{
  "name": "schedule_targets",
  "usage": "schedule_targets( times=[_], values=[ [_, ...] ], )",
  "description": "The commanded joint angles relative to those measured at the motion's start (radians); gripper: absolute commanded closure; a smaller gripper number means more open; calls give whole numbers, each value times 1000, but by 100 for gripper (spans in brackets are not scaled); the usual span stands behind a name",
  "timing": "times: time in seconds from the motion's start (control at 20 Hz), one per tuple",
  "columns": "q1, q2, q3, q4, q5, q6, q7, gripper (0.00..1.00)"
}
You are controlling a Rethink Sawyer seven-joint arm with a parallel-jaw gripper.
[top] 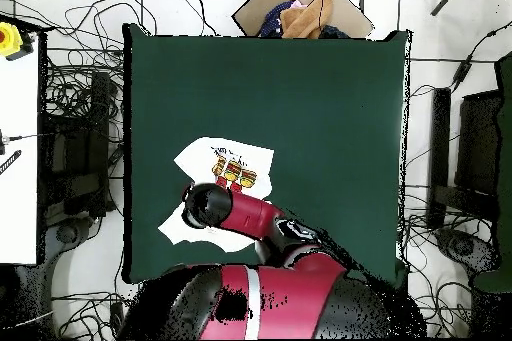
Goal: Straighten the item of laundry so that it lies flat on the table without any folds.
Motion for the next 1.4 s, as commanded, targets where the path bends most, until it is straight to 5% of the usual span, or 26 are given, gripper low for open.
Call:
schedule_targets(
  times=[0.05,1.4],
  values=[
    [32,38,108,6,87,0,233,100],
    [79,43,153,-5,210,-33,274,100]
  ],
)
